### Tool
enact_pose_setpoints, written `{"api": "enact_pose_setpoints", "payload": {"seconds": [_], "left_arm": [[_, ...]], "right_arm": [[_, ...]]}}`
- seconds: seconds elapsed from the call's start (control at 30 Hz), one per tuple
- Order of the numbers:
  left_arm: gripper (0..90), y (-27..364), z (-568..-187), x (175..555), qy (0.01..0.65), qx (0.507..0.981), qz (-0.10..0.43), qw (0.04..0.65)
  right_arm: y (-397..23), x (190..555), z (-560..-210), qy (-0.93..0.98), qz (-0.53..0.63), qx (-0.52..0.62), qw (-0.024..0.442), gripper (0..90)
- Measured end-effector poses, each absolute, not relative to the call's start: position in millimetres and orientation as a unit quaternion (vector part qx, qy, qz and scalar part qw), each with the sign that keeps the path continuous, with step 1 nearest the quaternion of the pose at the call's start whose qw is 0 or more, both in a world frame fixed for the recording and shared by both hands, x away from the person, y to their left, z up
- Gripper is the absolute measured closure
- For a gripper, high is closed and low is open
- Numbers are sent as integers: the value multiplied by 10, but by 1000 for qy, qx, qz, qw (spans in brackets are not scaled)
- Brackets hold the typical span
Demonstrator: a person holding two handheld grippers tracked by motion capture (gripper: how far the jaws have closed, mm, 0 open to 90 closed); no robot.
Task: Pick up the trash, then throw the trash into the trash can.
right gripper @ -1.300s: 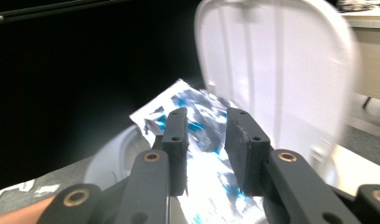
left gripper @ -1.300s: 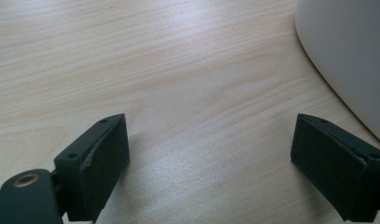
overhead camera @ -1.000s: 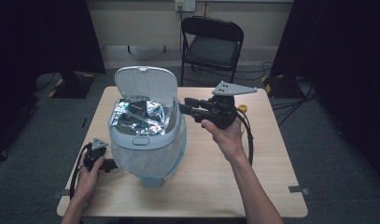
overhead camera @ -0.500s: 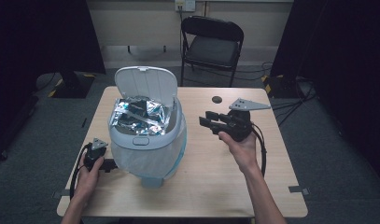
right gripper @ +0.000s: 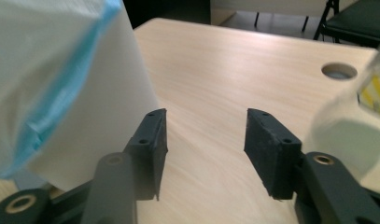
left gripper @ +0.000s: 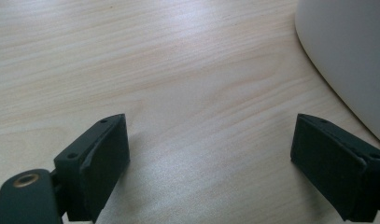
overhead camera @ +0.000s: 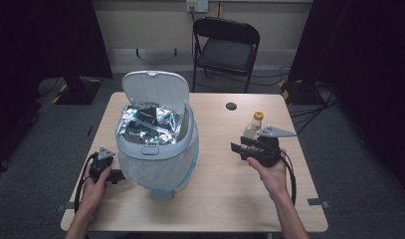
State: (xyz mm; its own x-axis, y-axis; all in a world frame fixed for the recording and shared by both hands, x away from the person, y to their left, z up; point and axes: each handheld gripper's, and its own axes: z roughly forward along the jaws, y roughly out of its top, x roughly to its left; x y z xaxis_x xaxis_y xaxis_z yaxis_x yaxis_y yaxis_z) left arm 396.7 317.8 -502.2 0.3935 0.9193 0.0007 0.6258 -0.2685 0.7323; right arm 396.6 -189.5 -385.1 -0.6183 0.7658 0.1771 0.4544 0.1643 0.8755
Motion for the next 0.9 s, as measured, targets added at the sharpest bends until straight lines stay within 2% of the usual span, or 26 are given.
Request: {"api": "enact_pose_setpoints", "payload": {"seconds": [0.07, 0.3, 0.53, 0.73, 0.9], "left_arm": [[112, 3179, -5021, 3967, 504, 766, 221, 332], [112, 3180, -5021, 3967, 504, 766, 222, 332], [112, 3180, -5021, 3967, 504, 766, 221, 332], [112, 3181, -5021, 3968, 504, 766, 221, 332], [112, 3182, -5019, 3967, 503, 767, 223, 331]], "right_arm": [[-1930, 3947, -3954, 748, 491, 419, 153, 445], [-2125, 3899, -4255, 755, 450, 456, 142, 416], [-2275, 4025, -4529, 759, 397, 494, 146, 348], [-2314, 4118, -4605, 751, 383, 515, 154, 238], [-2307, 4201, -4596, 750, 371, 520, 173, 217]]}}
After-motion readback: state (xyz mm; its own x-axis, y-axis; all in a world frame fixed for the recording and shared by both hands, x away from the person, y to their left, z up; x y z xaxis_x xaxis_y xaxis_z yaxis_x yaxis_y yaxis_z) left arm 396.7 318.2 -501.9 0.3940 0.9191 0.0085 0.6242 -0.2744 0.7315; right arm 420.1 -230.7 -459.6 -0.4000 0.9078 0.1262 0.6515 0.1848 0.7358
